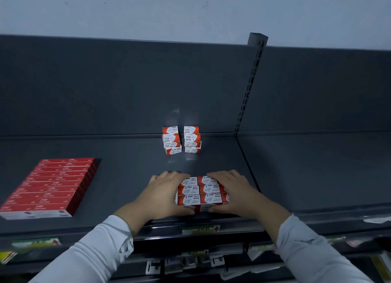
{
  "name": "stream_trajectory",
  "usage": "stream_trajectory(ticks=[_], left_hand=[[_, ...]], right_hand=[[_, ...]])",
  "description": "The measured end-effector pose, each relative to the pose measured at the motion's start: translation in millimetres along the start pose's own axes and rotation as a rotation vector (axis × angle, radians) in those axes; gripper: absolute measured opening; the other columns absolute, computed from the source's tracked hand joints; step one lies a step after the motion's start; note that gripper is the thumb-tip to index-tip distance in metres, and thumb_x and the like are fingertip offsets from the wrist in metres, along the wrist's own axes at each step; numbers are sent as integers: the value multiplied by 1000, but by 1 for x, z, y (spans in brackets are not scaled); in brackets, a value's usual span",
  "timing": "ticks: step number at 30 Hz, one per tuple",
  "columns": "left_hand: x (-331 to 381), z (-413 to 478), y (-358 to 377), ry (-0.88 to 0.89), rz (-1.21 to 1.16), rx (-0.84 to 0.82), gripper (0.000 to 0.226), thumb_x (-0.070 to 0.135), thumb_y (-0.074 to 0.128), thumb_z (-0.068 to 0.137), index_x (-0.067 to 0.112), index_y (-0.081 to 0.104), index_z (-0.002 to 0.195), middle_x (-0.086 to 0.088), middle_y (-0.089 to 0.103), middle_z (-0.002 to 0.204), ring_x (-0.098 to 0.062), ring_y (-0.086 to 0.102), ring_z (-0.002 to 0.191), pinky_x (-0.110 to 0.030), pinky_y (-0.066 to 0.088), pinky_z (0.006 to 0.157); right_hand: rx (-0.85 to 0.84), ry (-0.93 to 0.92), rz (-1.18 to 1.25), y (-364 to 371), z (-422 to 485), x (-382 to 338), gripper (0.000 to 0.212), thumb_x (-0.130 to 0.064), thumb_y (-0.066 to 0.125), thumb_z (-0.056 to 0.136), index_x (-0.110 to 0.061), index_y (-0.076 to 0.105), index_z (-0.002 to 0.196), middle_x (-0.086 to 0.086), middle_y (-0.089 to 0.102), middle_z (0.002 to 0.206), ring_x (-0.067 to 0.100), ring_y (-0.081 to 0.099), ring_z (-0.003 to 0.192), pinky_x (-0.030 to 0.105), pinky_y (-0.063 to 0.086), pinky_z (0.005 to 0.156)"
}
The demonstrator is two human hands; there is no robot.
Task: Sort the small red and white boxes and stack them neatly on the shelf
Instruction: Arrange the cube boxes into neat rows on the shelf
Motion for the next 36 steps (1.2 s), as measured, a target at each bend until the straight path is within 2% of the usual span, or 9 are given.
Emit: stream_trajectory(ticks=[6, 9, 14, 18, 20, 26, 30, 33, 36], left_hand=[[-1, 0, -1, -21, -15, -25, 109, 86, 64, 54, 42, 25, 145, 20, 43, 136, -6, 35, 125, -32, 19, 106], [1, -1, -11, -56, -116, -29, 105, 85, 60, 59, 42, 23, 147, 18, 39, 142, -8, 33, 132, -32, 14, 110], [-21, 12, -38, -157, -408, 127, 84, 85, 41, 68, 39, 41, 139, 16, 47, 136, -7, 45, 127, -46, 32, 112], [-45, 33, -56, -230, -283, 192, 60, 55, 56, 89, 31, 40, 141, 6, 45, 142, -14, 41, 133, -49, 30, 112], [-53, 43, -62, -246, -213, 185, 58, 48, 56, 92, 31, 37, 144, 6, 41, 148, -15, 35, 138, -49, 26, 111], [-60, 62, -68, -243, -116, 187, 62, 43, 57, 91, 33, 32, 147, 8, 32, 154, -16, 31, 141, -49, 24, 107], [-68, 74, -62, -256, -49, 132, 69, 46, 57, 91, 34, 25, 150, 8, 22, 159, -21, 29, 143, -48, 23, 107], [-74, 83, -56, -261, 5, 101, 66, 46, 56, 90, 33, 27, 149, 6, 26, 156, -21, 35, 138, -47, 23, 105], [-78, 89, -54, -255, 20, 149, 56, 43, 57, 91, 30, 36, 141, 3, 39, 146, -20, 44, 130, -46, 24, 104]], right_hand=[[-63, 12, -45, -4, 2, -1, 99, -75, 64, 70, -42, 15, 149, -19, 29, 148, 10, 24, 133, 45, 23, 114], [-132, 46, 23, -11, 2, -3, 98, -78, 59, 72, -46, 10, 150, -20, 22, 152, 9, 18, 138, 44, 15, 117], [-26, 117, 188, -32, 19, -9, 69, -63, 45, 92, -39, 20, 152, -15, 18, 159, 14, 16, 144, 47, 17, 119], [3, 180, 185, -40, 48, -8, 67, -59, 44, 95, -33, 22, 153, -13, 17, 160, 17, 15, 147, 52, 18, 119], [5, 204, 153, -42, 63, -9, 68, -57, 46, 96, -33, 19, 154, -11, 15, 162, 20, 14, 148, 54, 19, 119], [-7, 216, 114, -41, 102, -20, 76, -49, 53, 96, -40, 6, 155, -14, 4, 163, 27, 8, 149, 56, 17, 118], [-34, 262, 30, -34, 119, -23, 80, -48, 51, 96, -35, 0, 156, -17, -7, 163, 28, 6, 149, 57, 18, 116], [-39, 270, 15, -31, 125, -23, 79, -44, 53, 97, -33, 2, 156, -16, -9, 162, 27, 4, 148, 56, 19, 117], [40, 245, 39, -32, 129, -22, 67, -37, 54, 98, -28, 18, 154, -13, 2, 163, 26, 12, 146, 54, 22, 116]])
Point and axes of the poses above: each hand's wrist, its own z-axis towards the middle knuckle, its own y-axis out of the palm, x = y × z, the point moved 2 cm from there along z, towards the middle knuckle
